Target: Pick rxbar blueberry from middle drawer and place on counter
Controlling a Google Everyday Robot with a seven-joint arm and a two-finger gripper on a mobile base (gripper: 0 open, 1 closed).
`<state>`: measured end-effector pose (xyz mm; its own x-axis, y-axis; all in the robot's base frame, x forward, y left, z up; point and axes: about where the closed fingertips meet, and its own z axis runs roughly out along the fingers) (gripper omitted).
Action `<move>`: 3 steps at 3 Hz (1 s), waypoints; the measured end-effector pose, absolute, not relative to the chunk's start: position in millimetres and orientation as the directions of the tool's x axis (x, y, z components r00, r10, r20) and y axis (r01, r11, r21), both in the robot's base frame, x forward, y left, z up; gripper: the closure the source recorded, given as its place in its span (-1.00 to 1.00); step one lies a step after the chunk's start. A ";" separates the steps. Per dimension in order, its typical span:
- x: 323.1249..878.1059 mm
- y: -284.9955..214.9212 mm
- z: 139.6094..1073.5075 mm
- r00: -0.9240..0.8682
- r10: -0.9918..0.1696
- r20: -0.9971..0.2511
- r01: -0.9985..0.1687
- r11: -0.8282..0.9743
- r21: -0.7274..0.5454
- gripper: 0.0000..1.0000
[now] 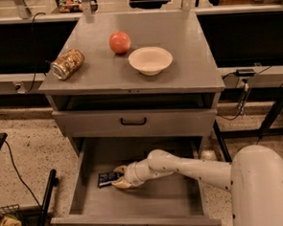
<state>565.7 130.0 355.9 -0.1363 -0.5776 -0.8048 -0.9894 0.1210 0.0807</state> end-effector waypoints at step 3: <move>549.0 130.8 484.2 0.214 -0.430 -0.877 -0.976 -0.054 -0.211 1.00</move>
Offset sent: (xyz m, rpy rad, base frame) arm -0.0131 0.0048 0.1763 0.2307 -0.4219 0.2588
